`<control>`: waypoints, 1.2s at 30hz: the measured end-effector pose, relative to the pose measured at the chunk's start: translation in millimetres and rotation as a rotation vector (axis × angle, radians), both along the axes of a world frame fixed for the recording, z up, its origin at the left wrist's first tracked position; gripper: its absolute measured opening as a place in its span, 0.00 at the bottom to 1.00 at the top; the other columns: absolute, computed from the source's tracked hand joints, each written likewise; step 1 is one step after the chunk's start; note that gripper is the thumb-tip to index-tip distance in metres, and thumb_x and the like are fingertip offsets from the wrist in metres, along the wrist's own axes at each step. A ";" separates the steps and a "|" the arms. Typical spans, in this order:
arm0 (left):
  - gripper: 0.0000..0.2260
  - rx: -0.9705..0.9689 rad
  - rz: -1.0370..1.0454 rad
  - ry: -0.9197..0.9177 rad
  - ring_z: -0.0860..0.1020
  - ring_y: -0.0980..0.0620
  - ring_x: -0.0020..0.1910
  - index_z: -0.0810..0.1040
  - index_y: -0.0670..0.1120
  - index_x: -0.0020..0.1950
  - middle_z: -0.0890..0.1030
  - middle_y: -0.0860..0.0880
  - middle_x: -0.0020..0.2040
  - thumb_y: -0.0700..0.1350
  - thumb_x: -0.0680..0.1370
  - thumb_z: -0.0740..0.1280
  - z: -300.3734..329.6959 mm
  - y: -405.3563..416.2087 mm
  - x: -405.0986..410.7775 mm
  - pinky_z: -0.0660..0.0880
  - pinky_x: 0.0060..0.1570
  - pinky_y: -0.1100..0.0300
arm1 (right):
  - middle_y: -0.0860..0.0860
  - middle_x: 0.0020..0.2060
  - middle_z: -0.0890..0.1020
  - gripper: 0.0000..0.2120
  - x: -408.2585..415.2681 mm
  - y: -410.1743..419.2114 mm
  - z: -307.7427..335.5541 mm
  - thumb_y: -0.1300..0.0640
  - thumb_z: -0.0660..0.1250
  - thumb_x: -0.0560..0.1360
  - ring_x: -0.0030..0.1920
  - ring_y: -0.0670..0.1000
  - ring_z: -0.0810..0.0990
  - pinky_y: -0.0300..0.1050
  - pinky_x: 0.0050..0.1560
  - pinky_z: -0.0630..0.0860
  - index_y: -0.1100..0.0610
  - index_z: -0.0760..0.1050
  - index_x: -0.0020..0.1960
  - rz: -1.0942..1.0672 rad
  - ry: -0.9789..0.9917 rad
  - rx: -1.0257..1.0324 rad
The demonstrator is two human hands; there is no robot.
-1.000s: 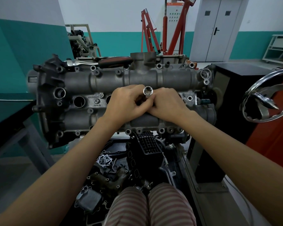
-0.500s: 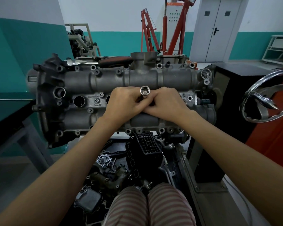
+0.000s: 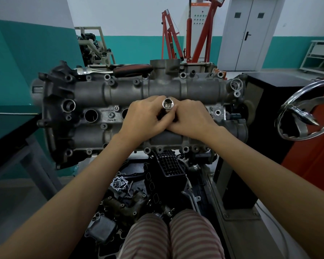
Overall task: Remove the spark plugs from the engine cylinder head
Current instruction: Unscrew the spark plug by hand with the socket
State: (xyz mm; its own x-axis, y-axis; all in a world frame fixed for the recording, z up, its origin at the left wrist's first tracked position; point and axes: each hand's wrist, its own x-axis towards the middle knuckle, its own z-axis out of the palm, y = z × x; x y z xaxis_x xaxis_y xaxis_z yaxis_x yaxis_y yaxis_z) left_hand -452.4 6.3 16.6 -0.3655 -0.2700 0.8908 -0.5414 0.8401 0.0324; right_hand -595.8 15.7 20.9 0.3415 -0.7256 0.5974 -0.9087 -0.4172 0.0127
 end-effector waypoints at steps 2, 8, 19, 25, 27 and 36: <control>0.11 0.002 0.006 -0.015 0.63 0.55 0.28 0.67 0.43 0.33 0.65 0.55 0.32 0.46 0.74 0.61 1.0 1.6 0.2 0.60 0.29 0.63 | 0.52 0.35 0.80 0.18 0.0 0.3 -0.2 0.45 0.61 0.71 0.37 0.56 0.79 0.43 0.32 0.62 0.56 0.73 0.52 -0.005 -0.003 -0.002; 0.11 0.084 -0.011 -0.021 0.66 0.48 0.27 0.65 0.42 0.35 0.66 0.52 0.32 0.48 0.73 0.58 3.3 6.2 -0.3 0.63 0.27 0.58 | 0.54 0.35 0.80 0.20 -0.5 1.1 0.5 0.44 0.53 0.70 0.37 0.59 0.78 0.43 0.33 0.60 0.58 0.74 0.45 0.005 0.053 -0.032; 0.12 0.042 -0.009 0.005 0.62 0.55 0.25 0.61 0.48 0.33 0.64 0.55 0.28 0.48 0.74 0.61 1.0 0.7 0.2 0.58 0.28 0.62 | 0.56 0.28 0.78 0.16 -1.7 5.2 1.1 0.50 0.61 0.74 0.33 0.60 0.77 0.43 0.32 0.60 0.53 0.63 0.31 0.008 0.009 0.041; 0.11 0.045 -0.006 0.000 0.62 0.53 0.25 0.61 0.47 0.33 0.64 0.54 0.28 0.47 0.72 0.60 1.3 1.2 -1.3 0.58 0.28 0.61 | 0.55 0.36 0.81 0.14 -0.2 2.2 0.7 0.47 0.60 0.74 0.39 0.59 0.79 0.44 0.34 0.63 0.57 0.75 0.47 -0.001 0.039 0.003; 0.10 0.049 -0.003 -0.001 0.62 0.52 0.25 0.61 0.47 0.33 0.64 0.53 0.28 0.47 0.72 0.60 1.2 1.2 -1.3 0.58 0.28 0.61 | 0.55 0.37 0.81 0.14 -0.5 1.1 0.1 0.47 0.60 0.74 0.40 0.58 0.79 0.44 0.35 0.62 0.57 0.75 0.48 -0.002 0.038 -0.005; 0.15 0.040 -0.053 0.024 0.64 0.54 0.25 0.62 0.52 0.33 0.69 0.51 0.24 0.48 0.75 0.65 -0.5 -2.4 0.1 0.63 0.26 0.61 | 0.53 0.40 0.83 0.24 -0.3 -0.7 -2.5 0.40 0.54 0.71 0.42 0.56 0.80 0.44 0.35 0.67 0.56 0.74 0.54 0.013 0.012 -0.056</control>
